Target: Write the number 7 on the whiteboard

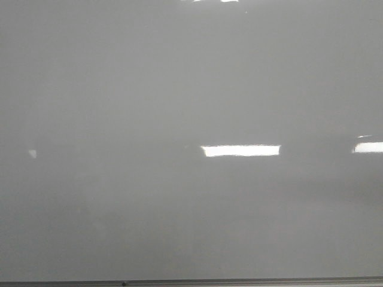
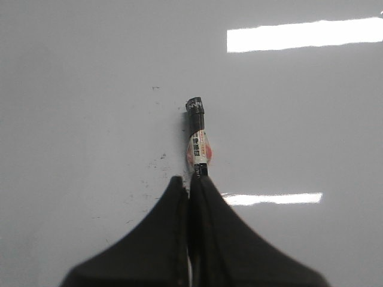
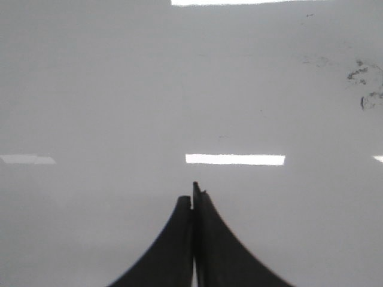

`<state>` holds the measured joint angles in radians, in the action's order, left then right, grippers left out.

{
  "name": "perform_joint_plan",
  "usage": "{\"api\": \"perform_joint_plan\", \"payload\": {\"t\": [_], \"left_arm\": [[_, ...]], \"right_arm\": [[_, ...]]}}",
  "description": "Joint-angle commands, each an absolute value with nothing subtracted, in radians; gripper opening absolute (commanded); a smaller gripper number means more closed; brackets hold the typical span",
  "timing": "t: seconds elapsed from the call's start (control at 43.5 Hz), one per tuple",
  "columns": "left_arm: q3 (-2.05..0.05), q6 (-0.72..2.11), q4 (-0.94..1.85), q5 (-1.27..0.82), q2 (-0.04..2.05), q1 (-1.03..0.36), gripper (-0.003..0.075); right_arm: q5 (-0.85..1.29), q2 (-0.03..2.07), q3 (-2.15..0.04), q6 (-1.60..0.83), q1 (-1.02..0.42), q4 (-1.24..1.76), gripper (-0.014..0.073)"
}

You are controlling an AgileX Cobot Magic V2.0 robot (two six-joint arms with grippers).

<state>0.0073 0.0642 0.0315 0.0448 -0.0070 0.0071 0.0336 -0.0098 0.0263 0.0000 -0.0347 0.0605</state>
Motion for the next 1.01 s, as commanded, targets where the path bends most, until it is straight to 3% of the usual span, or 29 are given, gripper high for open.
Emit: {"api": "perform_joint_plan", "payload": {"t": [0.0,0.482,0.712,0.988], "left_arm": [[0.019,0.058,0.041,0.132,-0.018,0.011,-0.0021],[-0.035,0.057,0.044,0.172,-0.018,0.011,-0.0021],[-0.27,0.057,0.103,0.0,0.009,0.011,-0.002],[-0.605,0.057,0.103,-0.284,0.196,0.011,-0.0021]], "right_arm": [[-0.056,-0.028,0.025,0.0,-0.035,0.061,-0.0068],[-0.078,-0.028,-0.071,0.0,-0.035,0.061,-0.0068],[0.171,0.018,-0.336,0.0,-0.035,0.061,-0.0068],[0.415,0.246,-0.633,0.0,-0.035,0.061,-0.0068]]}}
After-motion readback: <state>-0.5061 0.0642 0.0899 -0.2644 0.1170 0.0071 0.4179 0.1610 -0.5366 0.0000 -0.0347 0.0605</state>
